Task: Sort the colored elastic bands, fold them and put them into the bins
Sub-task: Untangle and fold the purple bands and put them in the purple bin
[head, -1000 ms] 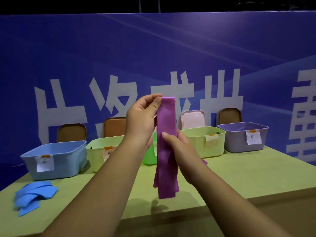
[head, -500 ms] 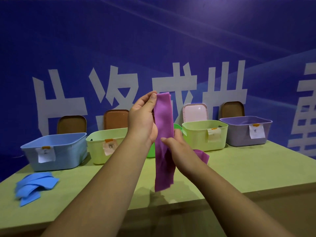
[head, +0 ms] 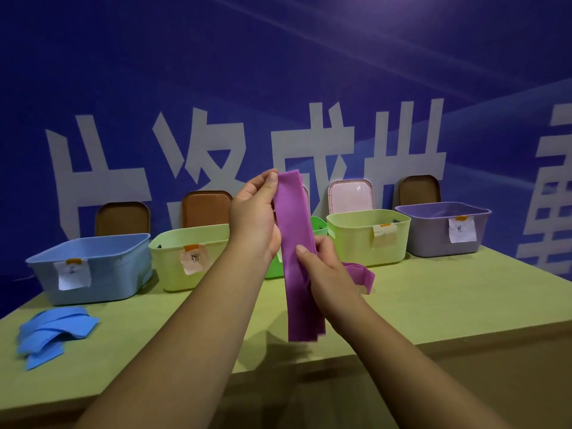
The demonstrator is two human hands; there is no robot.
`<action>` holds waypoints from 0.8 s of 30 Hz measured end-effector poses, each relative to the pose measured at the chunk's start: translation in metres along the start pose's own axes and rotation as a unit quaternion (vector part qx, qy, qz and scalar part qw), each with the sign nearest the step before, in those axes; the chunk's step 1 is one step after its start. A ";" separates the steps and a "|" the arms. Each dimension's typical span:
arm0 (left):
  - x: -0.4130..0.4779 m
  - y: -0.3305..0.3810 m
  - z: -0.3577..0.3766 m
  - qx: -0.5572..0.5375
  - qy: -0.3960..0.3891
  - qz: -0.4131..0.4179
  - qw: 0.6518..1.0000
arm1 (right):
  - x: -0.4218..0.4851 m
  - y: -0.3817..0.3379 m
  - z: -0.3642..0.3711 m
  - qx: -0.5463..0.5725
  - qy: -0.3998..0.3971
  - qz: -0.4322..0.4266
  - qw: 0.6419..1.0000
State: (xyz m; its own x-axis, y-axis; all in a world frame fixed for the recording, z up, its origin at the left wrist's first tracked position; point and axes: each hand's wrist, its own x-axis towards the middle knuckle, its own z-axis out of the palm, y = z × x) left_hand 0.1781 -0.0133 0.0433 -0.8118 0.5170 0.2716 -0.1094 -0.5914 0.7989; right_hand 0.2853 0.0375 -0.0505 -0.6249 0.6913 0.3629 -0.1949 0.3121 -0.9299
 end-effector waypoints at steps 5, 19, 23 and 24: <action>0.008 -0.014 -0.010 0.054 -0.008 0.017 0.998 | -0.005 0.006 -0.003 -0.030 -0.005 0.005 1.000; 0.048 -0.115 -0.055 0.187 -0.010 -0.007 0.982 | 0.025 0.076 -0.019 -0.208 -0.049 0.094 0.972; 0.057 -0.130 -0.066 0.202 -0.009 -0.002 0.979 | 0.045 0.096 -0.025 -0.233 -0.061 0.074 0.968; 0.059 -0.133 -0.068 0.208 -0.010 0.001 0.978 | 0.051 0.100 -0.025 -0.220 -0.053 0.067 0.972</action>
State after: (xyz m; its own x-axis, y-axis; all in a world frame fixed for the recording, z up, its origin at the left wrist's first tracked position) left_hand 0.1057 0.0538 -0.0834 -0.7997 0.5306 0.2810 0.1390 -0.2917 0.9464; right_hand 0.2529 0.1198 -0.1233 -0.7018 0.6808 0.2097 0.2213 0.4882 -0.8442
